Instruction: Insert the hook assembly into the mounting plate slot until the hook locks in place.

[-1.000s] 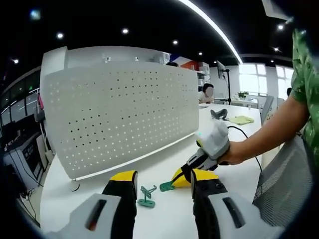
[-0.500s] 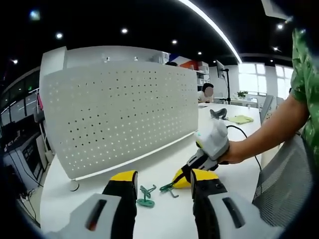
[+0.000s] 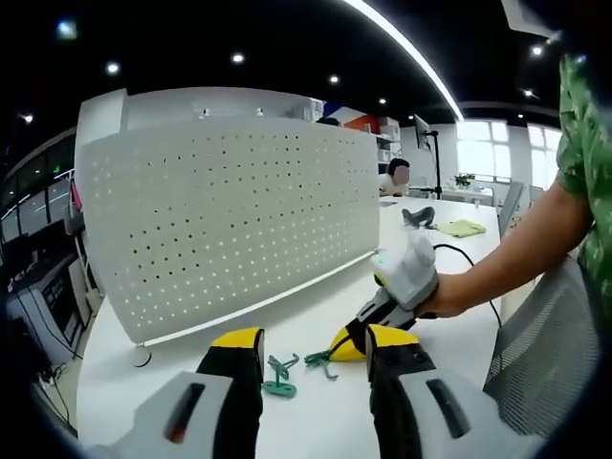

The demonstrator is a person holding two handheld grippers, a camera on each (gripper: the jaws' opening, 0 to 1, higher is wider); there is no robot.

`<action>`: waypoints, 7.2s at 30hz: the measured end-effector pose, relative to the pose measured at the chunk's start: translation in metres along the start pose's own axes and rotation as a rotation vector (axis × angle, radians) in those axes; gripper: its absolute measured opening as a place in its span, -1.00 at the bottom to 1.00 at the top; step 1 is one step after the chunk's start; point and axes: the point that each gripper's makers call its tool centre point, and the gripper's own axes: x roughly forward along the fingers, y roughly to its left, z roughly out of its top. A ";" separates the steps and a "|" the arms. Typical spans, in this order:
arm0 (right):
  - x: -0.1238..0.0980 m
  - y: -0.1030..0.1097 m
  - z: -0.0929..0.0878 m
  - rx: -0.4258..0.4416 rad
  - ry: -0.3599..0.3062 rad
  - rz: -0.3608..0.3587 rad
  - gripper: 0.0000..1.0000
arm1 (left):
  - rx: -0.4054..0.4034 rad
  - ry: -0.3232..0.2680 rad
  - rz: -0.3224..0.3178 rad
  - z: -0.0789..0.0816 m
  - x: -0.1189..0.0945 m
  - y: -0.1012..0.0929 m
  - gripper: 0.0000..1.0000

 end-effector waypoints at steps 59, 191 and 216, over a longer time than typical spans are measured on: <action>-0.019 -0.018 0.036 -0.050 0.008 -0.062 -1.00 | 0.017 0.009 -0.038 -0.001 0.003 -0.011 -0.13; -0.097 -0.011 0.190 0.028 -0.226 -0.071 -0.88 | -0.036 -0.220 0.143 0.064 0.069 0.032 -0.93; -0.086 0.000 0.187 0.331 -0.286 0.054 -0.89 | -0.068 -0.296 0.134 0.085 0.060 0.021 -0.93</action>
